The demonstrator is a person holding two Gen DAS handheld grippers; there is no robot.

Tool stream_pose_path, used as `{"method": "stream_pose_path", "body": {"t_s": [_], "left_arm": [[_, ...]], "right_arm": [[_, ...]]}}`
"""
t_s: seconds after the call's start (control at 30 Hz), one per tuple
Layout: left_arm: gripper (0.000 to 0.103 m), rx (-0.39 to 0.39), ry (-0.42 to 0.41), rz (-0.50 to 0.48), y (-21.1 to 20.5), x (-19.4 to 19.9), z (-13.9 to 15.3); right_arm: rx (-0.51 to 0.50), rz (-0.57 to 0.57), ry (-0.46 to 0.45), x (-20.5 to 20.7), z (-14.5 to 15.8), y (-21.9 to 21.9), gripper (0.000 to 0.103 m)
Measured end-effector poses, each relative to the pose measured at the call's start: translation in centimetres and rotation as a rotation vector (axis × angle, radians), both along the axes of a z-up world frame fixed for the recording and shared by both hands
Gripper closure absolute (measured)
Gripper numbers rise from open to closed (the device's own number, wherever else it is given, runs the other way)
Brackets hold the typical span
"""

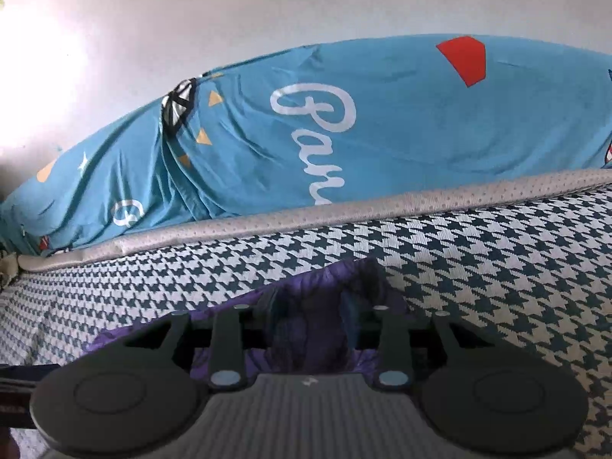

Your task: Fold clothes

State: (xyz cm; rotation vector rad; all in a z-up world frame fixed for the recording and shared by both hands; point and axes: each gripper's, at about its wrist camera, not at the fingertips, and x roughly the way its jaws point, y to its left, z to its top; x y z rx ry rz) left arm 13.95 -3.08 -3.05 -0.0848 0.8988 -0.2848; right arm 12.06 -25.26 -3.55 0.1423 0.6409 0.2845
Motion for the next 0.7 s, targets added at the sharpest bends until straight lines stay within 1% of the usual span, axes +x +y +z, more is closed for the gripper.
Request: {"method": "stream_pose_path", "body": {"t_s": [0.03, 0.1, 0.2, 0.53, 0.7], "left_arm": [[0.000, 0.001, 0.001, 0.001, 0.0, -0.1, 0.1], [0.000, 0.002, 0.004, 0.003, 0.0, -0.2, 0.4], [0.000, 0.002, 0.001, 0.001, 0.0, -0.5, 1.0], [0.000, 0.032, -0.037, -0.047, -0.8, -2.3, 2.6], [0.000, 0.042, -0.039, -0.067, -1.1, -3.0, 3.0]], "right_arm": [[0.003, 0.002, -0.001, -0.2, 0.3, 0.1, 0.065], [0.007, 0.008, -0.006, -0.8, 0.8, 0.3, 0.060], [-0.003, 0.024, -0.018, -2.0, 1.6, 0.7, 0.057], [-0.002, 0.020, -0.002, -4.9, 3.3, -0.2, 0.057], [0.002, 0.005, 0.010, -6.1, 4.0, -1.0, 0.056]]}}
